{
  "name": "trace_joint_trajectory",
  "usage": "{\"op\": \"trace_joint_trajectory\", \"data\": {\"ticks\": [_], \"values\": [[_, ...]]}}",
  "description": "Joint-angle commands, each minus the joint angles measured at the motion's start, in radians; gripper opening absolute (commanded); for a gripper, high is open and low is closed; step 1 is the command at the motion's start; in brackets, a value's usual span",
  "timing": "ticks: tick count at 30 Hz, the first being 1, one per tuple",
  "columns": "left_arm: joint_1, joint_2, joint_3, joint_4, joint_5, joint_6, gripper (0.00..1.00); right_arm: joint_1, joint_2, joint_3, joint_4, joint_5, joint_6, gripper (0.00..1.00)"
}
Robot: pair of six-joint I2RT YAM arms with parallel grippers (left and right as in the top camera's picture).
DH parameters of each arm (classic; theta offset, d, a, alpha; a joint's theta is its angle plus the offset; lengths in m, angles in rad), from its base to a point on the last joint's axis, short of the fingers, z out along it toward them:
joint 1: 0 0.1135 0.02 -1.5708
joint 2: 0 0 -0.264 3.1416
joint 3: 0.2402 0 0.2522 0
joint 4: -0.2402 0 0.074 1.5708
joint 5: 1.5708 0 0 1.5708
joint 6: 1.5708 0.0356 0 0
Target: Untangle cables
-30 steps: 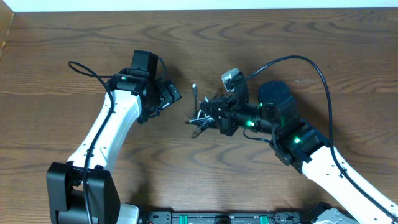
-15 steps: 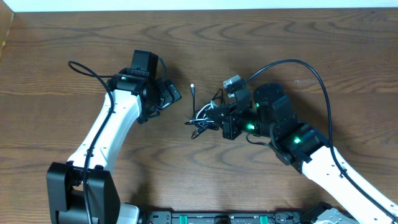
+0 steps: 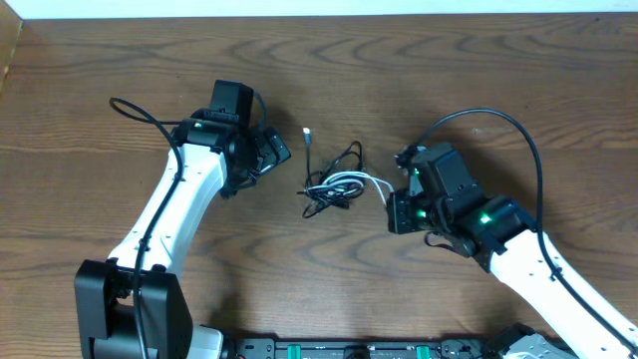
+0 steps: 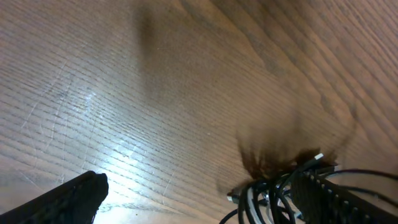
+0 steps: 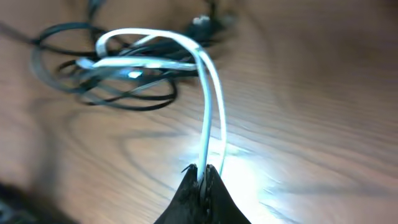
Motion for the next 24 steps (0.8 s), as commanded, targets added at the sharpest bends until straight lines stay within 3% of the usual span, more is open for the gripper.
{"op": "trace_joint_trajectory", "data": {"ticks": [1,8,13,24], "values": [[0.003,0.002,-0.005,-0.003,-0.006,-0.004,0.99,-0.018,-0.009,0.013,-0.050,0.093,-0.001,0.01],[0.003,0.002,-0.005,-0.003,-0.006,-0.004,0.99,-0.019,-0.009,0.008,-0.169,0.107,0.019,0.02],[0.003,0.002,-0.005,-0.003,-0.006,-0.004,0.99,-0.019,-0.009,-0.012,-0.253,0.235,0.100,0.01],[0.003,0.002,-0.005,-0.003,-0.006,-0.004,0.99,-0.019,-0.009,-0.023,-0.265,0.452,0.130,0.01]]}}
